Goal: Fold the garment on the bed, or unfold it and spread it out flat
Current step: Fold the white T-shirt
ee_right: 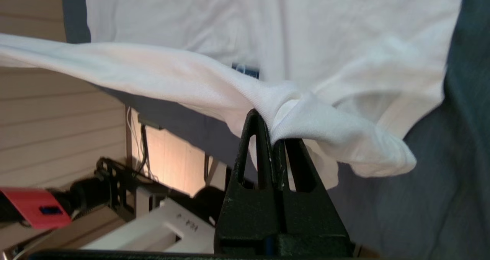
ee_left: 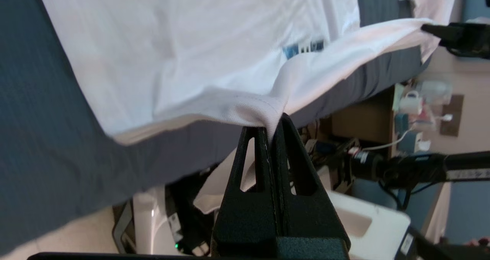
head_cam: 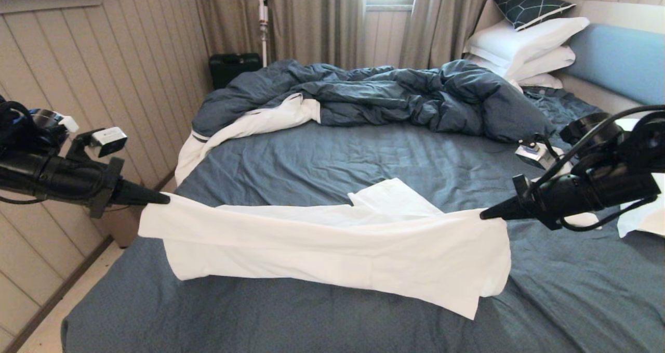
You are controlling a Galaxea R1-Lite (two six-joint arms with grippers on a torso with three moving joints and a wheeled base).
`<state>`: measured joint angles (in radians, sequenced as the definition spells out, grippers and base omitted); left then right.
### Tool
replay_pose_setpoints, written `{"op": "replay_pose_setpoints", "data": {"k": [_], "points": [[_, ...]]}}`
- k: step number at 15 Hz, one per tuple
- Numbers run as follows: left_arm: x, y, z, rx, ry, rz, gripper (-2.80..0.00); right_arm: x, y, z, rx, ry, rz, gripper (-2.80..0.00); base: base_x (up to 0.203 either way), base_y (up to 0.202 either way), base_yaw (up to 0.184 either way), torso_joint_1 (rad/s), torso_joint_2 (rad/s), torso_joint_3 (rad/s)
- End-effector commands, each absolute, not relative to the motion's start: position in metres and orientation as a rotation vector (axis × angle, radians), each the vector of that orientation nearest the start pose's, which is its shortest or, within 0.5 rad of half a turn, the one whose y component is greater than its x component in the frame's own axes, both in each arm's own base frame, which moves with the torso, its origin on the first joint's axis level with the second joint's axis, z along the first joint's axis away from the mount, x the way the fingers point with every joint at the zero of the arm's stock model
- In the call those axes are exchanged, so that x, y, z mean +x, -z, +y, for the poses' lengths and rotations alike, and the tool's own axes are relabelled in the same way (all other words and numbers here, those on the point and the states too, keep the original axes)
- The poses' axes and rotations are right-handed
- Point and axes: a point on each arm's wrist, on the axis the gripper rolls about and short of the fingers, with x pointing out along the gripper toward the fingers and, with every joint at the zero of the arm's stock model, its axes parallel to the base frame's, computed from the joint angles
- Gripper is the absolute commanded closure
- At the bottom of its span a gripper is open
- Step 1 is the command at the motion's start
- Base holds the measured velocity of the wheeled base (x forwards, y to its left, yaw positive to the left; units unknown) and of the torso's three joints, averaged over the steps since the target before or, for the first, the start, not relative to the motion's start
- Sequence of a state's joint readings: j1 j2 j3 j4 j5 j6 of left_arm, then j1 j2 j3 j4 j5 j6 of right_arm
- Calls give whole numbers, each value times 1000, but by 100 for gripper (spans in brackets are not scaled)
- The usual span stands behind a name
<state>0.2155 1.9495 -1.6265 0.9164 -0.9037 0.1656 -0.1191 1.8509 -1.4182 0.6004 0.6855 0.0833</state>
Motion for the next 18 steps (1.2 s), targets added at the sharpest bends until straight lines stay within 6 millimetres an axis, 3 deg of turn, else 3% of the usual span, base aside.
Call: {"op": "replay_pose_setpoints", "data": {"k": [1,4,10,18], "points": [[363,-186,58,-560,677,1031,0,357,-189,-28,504,-470,988,0,0,0,0,0,0,0],[387,-172,56,-585,671,1056,0,388,-185,-29,529,-455,973,0,0,0,0,0,0,0],[406,-148,61,-597,655,1087,0,428,-160,-20,548,-464,990,0,0,0,0,0,0,0],[434,-121,66,-576,644,1012,0,455,-150,-8,514,-454,938,0,0,0,0,0,0,0]]}}
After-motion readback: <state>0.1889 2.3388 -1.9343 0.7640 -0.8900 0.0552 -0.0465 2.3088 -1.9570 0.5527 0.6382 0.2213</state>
